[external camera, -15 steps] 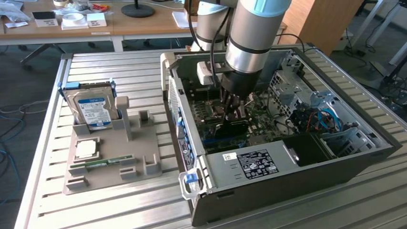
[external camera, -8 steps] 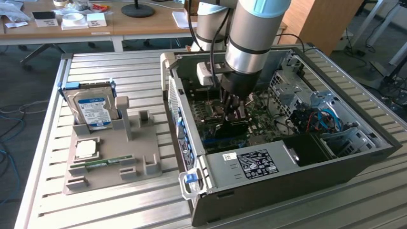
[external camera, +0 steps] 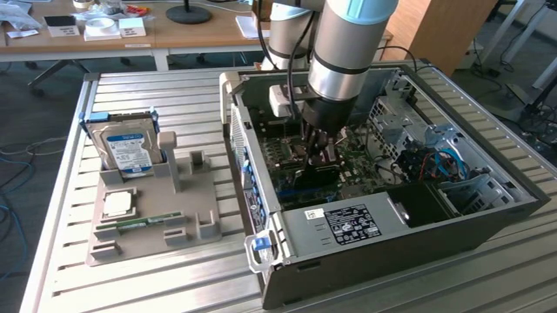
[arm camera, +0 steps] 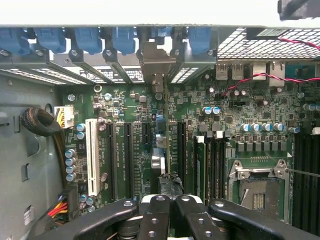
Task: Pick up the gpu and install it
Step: 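Press down on the gpu until it lock into place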
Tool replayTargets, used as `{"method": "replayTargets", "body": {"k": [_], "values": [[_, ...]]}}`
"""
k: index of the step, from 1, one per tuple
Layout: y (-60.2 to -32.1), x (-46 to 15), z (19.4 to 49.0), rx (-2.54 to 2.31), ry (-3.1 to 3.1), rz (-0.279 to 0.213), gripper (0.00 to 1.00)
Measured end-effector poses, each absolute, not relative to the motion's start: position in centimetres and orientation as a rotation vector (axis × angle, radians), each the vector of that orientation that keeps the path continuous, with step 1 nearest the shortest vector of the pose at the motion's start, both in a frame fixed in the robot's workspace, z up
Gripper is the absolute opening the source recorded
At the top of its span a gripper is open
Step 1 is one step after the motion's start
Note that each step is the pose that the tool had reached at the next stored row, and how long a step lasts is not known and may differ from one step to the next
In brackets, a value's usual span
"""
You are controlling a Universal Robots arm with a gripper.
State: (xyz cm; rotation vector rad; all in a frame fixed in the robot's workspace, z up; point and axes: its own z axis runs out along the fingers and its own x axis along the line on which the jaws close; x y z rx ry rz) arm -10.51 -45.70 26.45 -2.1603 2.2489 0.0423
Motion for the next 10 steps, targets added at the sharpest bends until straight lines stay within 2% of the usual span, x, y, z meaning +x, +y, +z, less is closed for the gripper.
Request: {"method": "replayTargets", "body": {"k": [10], "values": [[-45.59,-10.51,26.45,-2.16,2.249,0.042,0.11]]}}
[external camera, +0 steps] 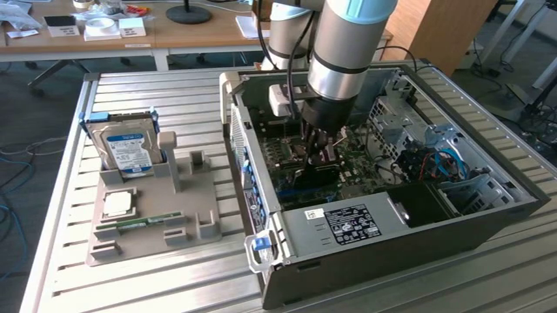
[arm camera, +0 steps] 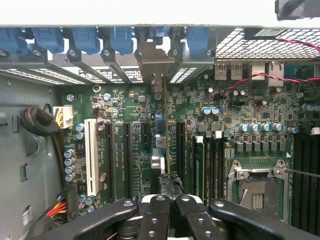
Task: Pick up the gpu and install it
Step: 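Press down on the gpu until it lock into place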
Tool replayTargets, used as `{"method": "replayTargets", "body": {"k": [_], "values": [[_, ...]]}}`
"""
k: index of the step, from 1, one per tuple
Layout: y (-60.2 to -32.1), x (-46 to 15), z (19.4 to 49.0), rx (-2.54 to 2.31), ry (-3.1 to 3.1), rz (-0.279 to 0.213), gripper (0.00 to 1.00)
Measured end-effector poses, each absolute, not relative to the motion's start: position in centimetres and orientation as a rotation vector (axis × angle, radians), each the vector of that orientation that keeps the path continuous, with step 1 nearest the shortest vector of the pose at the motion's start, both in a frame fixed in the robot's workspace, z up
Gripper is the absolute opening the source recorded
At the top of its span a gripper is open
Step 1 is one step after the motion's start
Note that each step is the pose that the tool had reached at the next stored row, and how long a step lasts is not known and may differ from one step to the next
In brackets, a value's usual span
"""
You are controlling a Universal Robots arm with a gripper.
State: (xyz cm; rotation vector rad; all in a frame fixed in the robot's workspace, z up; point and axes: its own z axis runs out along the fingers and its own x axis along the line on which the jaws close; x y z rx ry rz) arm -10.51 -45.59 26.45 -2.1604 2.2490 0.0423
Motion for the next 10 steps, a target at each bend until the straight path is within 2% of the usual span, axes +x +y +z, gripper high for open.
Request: {"method": "replayTargets", "body": {"k": [10], "values": [[-45.58,-10.53,26.4,-2.16,2.249,0.042,0.11]]}}
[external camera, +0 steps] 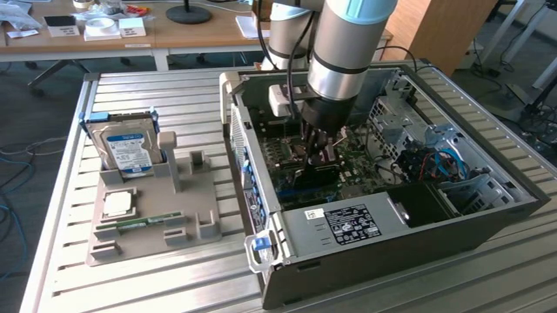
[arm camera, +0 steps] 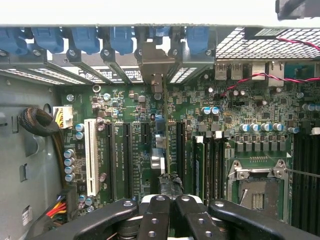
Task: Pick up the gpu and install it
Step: 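Press down on the gpu until it lock into place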
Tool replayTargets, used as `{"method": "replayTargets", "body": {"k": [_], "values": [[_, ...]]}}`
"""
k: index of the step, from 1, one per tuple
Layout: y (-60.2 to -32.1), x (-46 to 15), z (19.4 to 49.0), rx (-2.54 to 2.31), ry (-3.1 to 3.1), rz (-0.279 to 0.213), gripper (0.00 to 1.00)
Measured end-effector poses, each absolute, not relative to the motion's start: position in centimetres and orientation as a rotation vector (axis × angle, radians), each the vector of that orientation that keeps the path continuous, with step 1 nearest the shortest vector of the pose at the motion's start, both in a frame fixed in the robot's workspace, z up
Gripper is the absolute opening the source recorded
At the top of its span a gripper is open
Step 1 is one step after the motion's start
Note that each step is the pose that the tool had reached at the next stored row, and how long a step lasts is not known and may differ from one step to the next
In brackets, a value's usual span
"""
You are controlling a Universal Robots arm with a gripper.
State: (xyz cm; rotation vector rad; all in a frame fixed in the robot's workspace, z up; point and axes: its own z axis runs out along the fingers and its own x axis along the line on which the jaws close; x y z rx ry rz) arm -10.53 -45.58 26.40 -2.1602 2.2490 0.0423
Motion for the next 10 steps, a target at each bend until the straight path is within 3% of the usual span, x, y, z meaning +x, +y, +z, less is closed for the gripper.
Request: {"method": "replayTargets", "body": {"k": [10], "values": [[-45.59,-10.59,26.39,-2.16,2.249,0.042,0.11]]}}
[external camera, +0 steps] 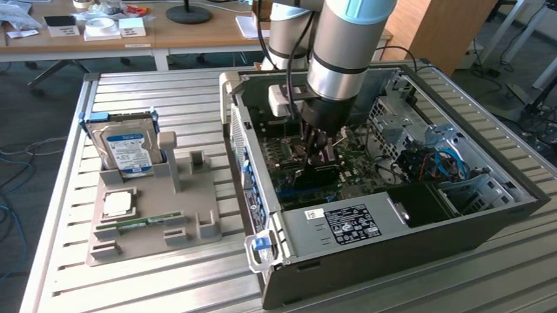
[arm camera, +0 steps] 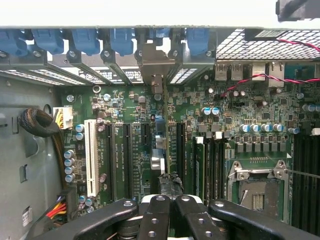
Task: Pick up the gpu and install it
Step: 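Press down on the gpu until it lock into place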
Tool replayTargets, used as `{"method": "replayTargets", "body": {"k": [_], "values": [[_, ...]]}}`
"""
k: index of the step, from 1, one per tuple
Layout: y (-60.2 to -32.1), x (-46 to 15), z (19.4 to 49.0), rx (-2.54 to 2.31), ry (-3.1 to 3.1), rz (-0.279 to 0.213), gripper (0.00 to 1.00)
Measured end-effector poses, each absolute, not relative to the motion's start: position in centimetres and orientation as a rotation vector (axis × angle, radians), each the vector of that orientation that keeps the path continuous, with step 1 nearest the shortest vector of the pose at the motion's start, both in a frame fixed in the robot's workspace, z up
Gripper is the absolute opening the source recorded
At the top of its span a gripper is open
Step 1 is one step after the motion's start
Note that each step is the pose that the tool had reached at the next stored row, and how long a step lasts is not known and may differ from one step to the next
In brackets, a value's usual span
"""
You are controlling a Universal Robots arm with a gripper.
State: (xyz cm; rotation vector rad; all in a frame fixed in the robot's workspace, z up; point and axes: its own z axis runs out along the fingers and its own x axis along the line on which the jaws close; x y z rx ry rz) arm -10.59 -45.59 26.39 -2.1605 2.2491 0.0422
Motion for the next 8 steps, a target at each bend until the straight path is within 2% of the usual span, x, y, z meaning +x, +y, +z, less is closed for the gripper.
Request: {"method": "replayTargets", "body": {"k": [8], "values": [[-45.58,-10.59,26.33,-2.16,2.249,0.043,0.11]]}}
